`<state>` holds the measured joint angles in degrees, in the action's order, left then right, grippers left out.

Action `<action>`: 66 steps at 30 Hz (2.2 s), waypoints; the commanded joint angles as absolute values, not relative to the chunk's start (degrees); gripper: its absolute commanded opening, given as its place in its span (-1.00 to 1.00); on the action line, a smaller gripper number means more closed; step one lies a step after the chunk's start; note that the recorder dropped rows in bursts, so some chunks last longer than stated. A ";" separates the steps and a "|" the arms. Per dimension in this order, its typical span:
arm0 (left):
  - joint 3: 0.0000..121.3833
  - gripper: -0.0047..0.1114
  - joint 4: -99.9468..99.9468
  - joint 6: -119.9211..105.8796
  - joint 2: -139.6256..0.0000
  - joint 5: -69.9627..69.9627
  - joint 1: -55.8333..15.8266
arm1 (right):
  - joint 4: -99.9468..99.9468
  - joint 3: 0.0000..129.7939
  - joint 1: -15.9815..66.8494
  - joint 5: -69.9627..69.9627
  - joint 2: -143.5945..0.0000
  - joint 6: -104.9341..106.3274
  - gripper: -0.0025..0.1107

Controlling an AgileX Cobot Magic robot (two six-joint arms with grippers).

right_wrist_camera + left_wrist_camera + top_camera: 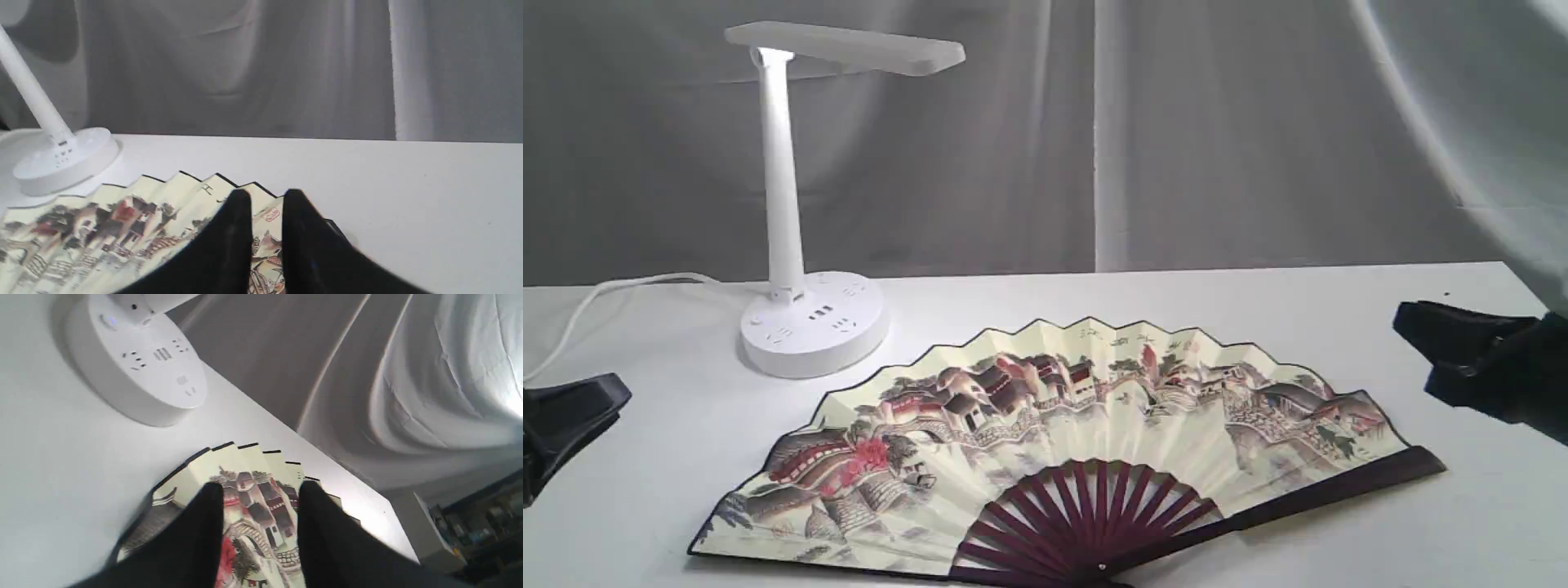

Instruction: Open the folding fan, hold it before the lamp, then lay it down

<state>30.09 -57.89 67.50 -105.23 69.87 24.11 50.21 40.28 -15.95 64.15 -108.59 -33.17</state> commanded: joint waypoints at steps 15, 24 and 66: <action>30.31 -0.40 6.67 -1.67 -88.86 15.55 1.67 | 27.71 54.00 -1.14 -5.26 -107.23 -23.15 -0.92; 30.31 -0.40 11.90 1.53 -88.86 2.46 1.67 | 17.19 57.40 -1.14 -21.28 -107.23 -22.23 -0.96; 17.54 -0.92 3.92 5.77 -44.06 -7.90 1.67 | 17.05 15.69 -1.14 -0.67 -48.95 -21.45 -0.96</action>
